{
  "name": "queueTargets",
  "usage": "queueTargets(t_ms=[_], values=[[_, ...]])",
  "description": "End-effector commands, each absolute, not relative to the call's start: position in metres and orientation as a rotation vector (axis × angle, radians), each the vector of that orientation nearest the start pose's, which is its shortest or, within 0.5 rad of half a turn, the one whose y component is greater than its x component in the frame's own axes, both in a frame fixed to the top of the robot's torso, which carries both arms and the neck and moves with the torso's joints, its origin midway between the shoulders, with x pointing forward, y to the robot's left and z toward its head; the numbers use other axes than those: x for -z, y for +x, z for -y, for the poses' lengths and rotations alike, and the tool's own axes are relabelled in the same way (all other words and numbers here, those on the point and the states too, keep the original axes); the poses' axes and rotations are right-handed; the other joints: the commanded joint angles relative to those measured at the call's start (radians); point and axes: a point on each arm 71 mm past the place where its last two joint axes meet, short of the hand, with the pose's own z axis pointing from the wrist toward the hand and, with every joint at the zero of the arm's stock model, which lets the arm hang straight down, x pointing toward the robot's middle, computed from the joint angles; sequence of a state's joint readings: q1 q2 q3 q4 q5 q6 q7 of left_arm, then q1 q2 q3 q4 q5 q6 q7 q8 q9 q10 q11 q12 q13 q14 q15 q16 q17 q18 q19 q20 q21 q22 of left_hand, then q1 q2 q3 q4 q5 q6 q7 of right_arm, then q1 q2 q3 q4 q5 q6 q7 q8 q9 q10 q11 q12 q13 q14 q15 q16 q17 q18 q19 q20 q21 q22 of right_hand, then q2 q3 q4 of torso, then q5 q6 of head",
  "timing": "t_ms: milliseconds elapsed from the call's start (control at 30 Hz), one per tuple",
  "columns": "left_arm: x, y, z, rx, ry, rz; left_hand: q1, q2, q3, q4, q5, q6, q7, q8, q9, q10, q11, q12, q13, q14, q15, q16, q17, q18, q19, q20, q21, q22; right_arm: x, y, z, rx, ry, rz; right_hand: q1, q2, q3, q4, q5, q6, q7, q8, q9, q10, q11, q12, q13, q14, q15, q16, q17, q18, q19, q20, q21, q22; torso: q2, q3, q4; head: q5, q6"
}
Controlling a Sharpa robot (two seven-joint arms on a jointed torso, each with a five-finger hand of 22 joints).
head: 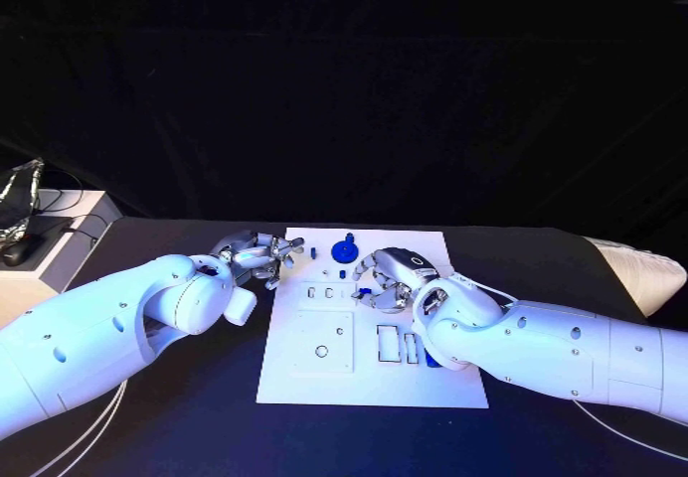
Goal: Assemble the parts on the task board
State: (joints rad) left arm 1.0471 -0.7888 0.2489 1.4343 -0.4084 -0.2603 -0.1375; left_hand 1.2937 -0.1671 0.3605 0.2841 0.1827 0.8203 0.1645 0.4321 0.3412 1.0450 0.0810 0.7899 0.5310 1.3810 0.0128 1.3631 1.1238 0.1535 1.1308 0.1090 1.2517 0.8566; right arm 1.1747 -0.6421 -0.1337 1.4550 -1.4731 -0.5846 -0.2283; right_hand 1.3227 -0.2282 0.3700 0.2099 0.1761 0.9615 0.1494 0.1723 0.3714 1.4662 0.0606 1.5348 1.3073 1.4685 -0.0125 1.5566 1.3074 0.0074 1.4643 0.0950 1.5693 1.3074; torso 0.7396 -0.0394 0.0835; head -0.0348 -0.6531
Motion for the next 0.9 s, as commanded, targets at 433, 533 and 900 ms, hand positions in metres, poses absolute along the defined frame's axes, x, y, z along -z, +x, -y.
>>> queueTargets(t_ms=[433, 533, 900], values=[[0.1851, 0.5104, -0.2169, 1.224, -1.050, -1.740, 0.025, -0.017, 0.014, -0.005, 0.000, -0.024, 0.000, 0.005, 0.004, -0.055, 0.004, -0.044, -0.037, -0.031, 0.005, -0.029, -0.057, -0.010, -0.032, 0.010, -0.013, -0.038, 0.2098, 0.4786, 0.1365, -0.543, -0.217, -1.687, 0.016, -0.019, -0.107, 0.020, -0.015, -0.015, 0.002, -0.007, -0.003, 0.061, 0.010, -0.008, 0.221, 0.095, 0.010, 0.005, 0.229, -0.007, 0.106, 0.006, 0.001, 0.263, 0.002, -0.0004, 0.0022, -0.006, -0.002], [0.1851, 0.5102, -0.2168, 1.226, -1.046, -1.741, 0.026, -0.018, 0.014, -0.005, 0.000, -0.024, 0.000, 0.005, 0.004, -0.055, 0.004, -0.044, -0.038, -0.029, 0.005, -0.027, -0.054, -0.010, -0.031, 0.010, -0.013, -0.037, 0.2112, 0.4793, 0.1360, -0.519, -0.233, -1.705, 0.021, -0.018, -0.130, 0.027, -0.015, -0.017, 0.003, -0.007, -0.004, 0.062, 0.011, -0.006, 0.223, 0.096, 0.011, 0.007, 0.236, -0.007, 0.106, 0.007, 0.001, 0.263, 0.002, -0.0013, 0.0038, -0.008, -0.003], [0.1852, 0.5099, -0.2163, 1.229, -1.039, -1.741, 0.029, -0.020, 0.015, -0.007, 0.000, -0.025, 0.000, 0.004, 0.003, -0.056, 0.004, -0.045, -0.039, -0.030, 0.005, -0.027, -0.054, -0.010, -0.031, 0.010, -0.013, -0.036, 0.2109, 0.4853, 0.1327, -0.463, -0.207, -1.681, 0.033, -0.009, -0.155, 0.039, -0.004, -0.016, 0.002, -0.005, -0.003, 0.065, 0.010, -0.003, 0.226, 0.097, 0.011, 0.008, 0.240, -0.007, 0.106, 0.007, 0.001, 0.263, 0.003, -0.0013, 0.0026, -0.007, -0.008]])
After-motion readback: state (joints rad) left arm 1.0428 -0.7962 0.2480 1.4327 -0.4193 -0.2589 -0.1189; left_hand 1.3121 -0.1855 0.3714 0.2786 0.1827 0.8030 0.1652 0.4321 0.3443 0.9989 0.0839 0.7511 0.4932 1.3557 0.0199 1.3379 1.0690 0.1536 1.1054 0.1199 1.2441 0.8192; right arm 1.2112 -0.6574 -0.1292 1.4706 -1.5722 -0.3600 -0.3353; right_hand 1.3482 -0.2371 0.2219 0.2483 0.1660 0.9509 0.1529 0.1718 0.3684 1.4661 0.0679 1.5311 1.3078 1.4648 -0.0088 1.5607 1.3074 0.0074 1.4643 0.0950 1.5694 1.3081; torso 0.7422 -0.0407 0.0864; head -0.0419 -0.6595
